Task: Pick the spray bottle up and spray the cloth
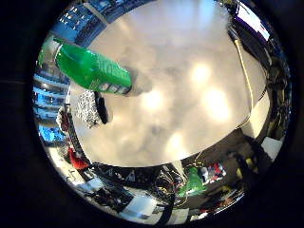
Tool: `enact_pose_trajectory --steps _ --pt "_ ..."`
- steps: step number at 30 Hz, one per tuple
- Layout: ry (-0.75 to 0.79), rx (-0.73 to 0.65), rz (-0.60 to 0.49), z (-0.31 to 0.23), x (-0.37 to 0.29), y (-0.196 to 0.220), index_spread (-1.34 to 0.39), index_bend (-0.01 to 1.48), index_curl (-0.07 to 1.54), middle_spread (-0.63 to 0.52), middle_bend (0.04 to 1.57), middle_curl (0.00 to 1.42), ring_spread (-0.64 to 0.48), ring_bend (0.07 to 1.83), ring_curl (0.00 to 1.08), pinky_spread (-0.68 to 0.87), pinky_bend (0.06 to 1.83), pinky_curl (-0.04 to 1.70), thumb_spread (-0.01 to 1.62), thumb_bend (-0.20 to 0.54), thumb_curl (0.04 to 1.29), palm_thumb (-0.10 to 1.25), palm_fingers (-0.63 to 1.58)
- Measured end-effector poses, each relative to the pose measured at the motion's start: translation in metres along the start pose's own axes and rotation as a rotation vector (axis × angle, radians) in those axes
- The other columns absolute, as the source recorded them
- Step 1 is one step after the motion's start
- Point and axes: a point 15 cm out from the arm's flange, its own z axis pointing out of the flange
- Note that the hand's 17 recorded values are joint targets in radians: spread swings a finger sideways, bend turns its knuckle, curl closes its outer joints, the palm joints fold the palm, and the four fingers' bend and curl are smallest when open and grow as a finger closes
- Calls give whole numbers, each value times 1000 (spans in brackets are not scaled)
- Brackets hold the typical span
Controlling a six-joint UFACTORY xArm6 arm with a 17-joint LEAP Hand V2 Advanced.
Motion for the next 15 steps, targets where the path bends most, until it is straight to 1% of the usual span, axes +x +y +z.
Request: enact_pose_trajectory --steps 15 --pt "-23 23 74 20 33 5 -135 136 215 208 193 300 211 268 268 398 425 318 934 -30 285 288 -39"
